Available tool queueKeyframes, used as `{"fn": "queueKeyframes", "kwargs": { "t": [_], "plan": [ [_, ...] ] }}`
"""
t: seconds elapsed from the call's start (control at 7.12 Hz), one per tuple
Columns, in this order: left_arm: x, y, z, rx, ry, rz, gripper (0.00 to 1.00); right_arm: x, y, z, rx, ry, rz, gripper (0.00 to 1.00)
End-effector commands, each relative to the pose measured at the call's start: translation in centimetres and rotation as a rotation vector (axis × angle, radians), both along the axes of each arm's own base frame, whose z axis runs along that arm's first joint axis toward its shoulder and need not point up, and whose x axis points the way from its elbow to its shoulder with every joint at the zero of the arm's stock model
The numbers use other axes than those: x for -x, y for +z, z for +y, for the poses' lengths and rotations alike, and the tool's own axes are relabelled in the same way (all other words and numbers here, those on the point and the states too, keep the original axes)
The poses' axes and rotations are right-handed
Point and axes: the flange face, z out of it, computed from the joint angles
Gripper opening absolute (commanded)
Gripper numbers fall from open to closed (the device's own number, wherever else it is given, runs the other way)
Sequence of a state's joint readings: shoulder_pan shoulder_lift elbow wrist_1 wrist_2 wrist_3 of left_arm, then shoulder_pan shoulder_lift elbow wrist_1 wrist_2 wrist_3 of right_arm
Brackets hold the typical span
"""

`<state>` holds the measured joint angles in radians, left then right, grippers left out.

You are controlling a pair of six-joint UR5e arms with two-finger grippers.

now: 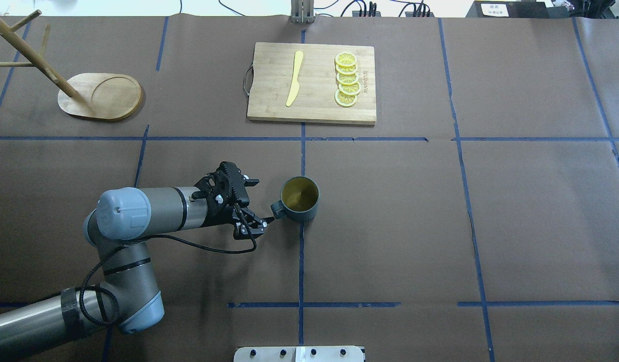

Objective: Hang cup on storage rack
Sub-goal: 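Reach the left gripper to the teal mug and grasp its rim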

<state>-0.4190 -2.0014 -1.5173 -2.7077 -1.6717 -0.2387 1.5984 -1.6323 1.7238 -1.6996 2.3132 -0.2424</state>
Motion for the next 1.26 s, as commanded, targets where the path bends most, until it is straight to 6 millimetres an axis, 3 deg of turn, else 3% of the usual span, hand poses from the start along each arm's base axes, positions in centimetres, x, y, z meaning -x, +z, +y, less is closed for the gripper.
{"fn": "queueKeyframes", "kwargs": {
  "t": [0.0,0.14,0.42,0.56,0.7,0.84,1.12],
  "plan": [
    [-2.1,-0.8,1.8,-0.006,-0.010,0.007,0.98,0.0,0.0,0.0,0.001,0.000,0.000,1.00],
    [-2.7,-1.1,2.2,-0.006,-0.003,0.009,0.92,0.0,0.0,0.0,0.001,0.000,0.000,1.00],
    [-2.9,-1.3,2.3,-0.006,-0.001,0.012,0.70,0.0,0.0,-0.1,-0.001,0.000,0.000,1.00],
    [-2.9,-1.5,2.3,-0.007,0.001,0.015,0.51,0.0,0.0,-0.1,-0.001,0.000,0.000,1.00],
    [-2.9,-1.6,2.3,0.027,-0.001,0.028,0.23,0.0,0.0,-0.1,-0.001,0.000,0.000,1.00],
    [-2.8,-1.9,2.4,0.073,-0.003,0.053,0.06,0.0,0.0,-0.1,-0.001,0.000,0.000,1.00],
    [-1.9,-2.8,2.3,0.122,-0.007,0.135,0.00,0.0,0.0,-0.1,0.000,0.000,0.000,1.00]
  ]
}}
